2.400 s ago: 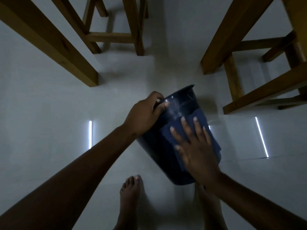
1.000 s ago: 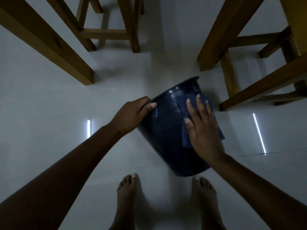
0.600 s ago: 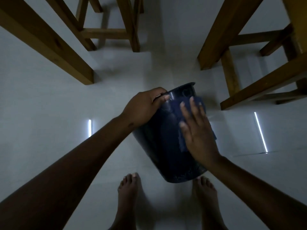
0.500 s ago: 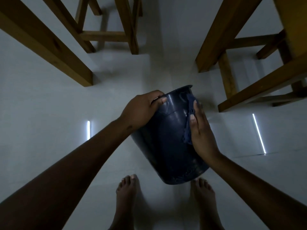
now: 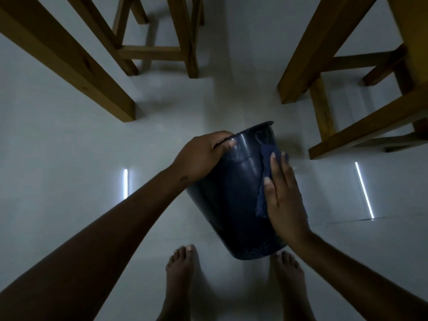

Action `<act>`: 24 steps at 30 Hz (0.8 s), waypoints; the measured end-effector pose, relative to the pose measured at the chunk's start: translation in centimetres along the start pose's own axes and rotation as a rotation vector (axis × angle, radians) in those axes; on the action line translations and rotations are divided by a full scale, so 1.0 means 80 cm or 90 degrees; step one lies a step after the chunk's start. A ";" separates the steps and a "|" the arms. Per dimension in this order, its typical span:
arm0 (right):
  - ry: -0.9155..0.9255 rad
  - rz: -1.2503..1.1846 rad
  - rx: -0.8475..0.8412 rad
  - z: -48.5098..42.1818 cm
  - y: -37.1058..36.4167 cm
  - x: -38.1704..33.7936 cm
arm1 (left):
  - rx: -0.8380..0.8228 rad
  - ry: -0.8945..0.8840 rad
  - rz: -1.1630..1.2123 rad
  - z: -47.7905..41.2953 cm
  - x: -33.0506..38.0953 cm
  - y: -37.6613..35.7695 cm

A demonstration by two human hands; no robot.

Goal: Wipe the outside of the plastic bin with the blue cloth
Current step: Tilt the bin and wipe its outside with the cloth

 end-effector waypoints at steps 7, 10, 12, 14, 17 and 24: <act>0.292 0.294 0.021 0.043 -0.038 -0.061 | -0.012 -0.028 0.034 0.000 0.005 -0.004; 0.155 0.123 0.042 -0.014 0.004 -0.034 | -0.033 -0.014 0.046 0.011 -0.008 -0.003; 0.060 -0.004 0.024 -0.036 0.018 -0.005 | -0.013 0.011 0.007 0.022 -0.019 -0.001; 0.001 -0.040 0.012 -0.031 0.019 0.009 | 0.004 0.022 -0.024 0.023 -0.021 -0.005; 0.090 0.198 0.046 0.018 -0.003 -0.014 | 0.014 0.015 -0.059 0.009 -0.012 -0.007; 0.233 0.244 0.052 0.006 -0.006 -0.045 | 0.000 -0.003 -0.006 0.011 -0.008 -0.010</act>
Point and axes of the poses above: each hand's wrist, its own z-axis away from the middle knuckle, its own y-axis out of the back of the hand, x = y × z, the point moved 10 cm from there along -z, towards the middle knuckle, and after that the axes turned 10 degrees about -y, right-handed, at the moved point
